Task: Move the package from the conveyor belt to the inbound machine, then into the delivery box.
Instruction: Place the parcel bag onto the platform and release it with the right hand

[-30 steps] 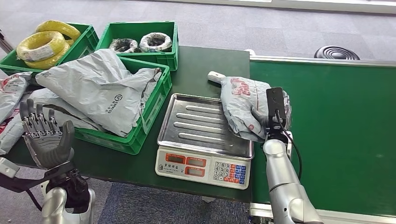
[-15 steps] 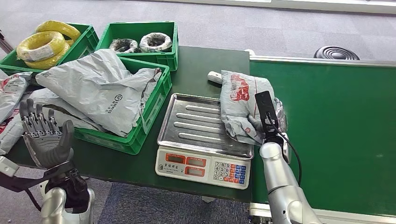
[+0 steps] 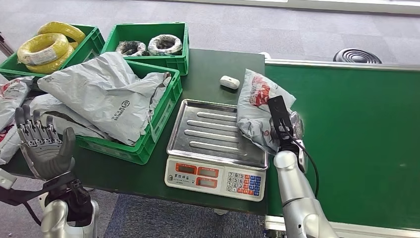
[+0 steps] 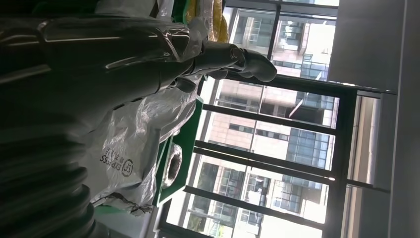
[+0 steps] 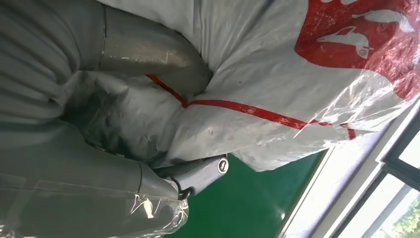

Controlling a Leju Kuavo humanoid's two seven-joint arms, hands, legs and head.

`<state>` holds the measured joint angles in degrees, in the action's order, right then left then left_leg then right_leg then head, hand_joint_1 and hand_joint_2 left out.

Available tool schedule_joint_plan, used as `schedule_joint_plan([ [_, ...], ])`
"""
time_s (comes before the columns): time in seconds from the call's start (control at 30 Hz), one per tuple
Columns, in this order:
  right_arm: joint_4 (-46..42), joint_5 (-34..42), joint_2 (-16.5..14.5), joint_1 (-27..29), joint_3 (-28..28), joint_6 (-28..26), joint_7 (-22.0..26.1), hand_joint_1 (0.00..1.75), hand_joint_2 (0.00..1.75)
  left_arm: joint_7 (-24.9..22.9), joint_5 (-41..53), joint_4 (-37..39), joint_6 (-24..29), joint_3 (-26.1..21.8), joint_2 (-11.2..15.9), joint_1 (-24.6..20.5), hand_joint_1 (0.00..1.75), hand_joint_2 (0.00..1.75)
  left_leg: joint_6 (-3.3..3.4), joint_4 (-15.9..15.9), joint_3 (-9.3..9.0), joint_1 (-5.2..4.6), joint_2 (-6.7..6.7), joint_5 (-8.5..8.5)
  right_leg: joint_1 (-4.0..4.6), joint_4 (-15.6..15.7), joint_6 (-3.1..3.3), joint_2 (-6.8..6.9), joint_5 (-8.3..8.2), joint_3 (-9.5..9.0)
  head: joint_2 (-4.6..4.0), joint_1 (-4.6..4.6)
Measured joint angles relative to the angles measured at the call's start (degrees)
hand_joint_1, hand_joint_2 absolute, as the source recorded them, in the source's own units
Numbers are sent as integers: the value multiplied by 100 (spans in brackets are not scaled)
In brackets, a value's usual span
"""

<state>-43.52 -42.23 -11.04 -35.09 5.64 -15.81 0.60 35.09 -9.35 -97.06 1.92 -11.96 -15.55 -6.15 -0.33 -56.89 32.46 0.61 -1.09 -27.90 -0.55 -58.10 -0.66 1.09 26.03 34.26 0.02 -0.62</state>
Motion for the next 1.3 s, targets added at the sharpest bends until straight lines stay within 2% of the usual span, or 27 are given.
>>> schedule_joint_plan([
  [0.13, -95, -42, -14, 10, 14, -56, 15, 171, 175, -1, 2, -1, 0, -32, -16, -1, 0, 175, 0, 0, 0, 0, 1, 0, 0, 0, 0, 0, 0, 1, 0, 1],
  [0.23, -189, -209, -16, 35, 14, -320, 112, 172, 175, 2, 6, -2, -2, -53, -36, 0, 0, 175, 0, 0, 2, 0, 2, 0, 0, 0, 0, 1, 0, 1, 0, 1],
  [0.37, -475, -768, -19, 88, 1, -859, 250, 172, 175, 16, 10, -5, -24, -56, -59, 11, 0, 175, 0, 0, 6, 0, 2, 0, 0, 0, 0, 2, 0, 1, 0, 0],
  [0.43, -636, -1124, -15, 70, -39, -928, 262, 173, 175, 40, 10, -5, -48, -52, -75, 13, 0, 175, 0, 0, 7, -1, -1, 0, -1, 0, 0, 0, 0, 3, 0, 1],
  [0.67, -573, -2095, -10, -554, -361, -765, 170, 175, 175, 120, -4, 60, -109, 34, -91, -12, 0, 175, 0, 0, 7, 0, -3, 2, 0, -1, 1, -3, -1, 7, 0, -1],
  [0.87, -32, -2360, -57, -1212, -626, -676, 164, 175, 175, 128, -21, 198, -132, 150, -88, -99, 0, 175, 0, 0, 8, 1, 0, 3, 1, -3, 1, -2, -1, 6, 0, 1],
  [1.1, 652, -2097, -286, -1570, -832, -392, 891, 175, 175, 128, -27, 500, -210, 368, -80, -359, 0, 175, 0, 0, 11, 1, 0, 3, 1, -2, 1, -2, -1, 9, 0, 1],
  [1.3, 958, -1979, -494, -1570, -932, -321, 1129, 175, 175, 126, -26, 658, -226, 488, -76, -501, 0, 175, 0, 0, 14, 1, 0, 3, 1, -3, 1, -2, -1, 13, 0, 1],
])
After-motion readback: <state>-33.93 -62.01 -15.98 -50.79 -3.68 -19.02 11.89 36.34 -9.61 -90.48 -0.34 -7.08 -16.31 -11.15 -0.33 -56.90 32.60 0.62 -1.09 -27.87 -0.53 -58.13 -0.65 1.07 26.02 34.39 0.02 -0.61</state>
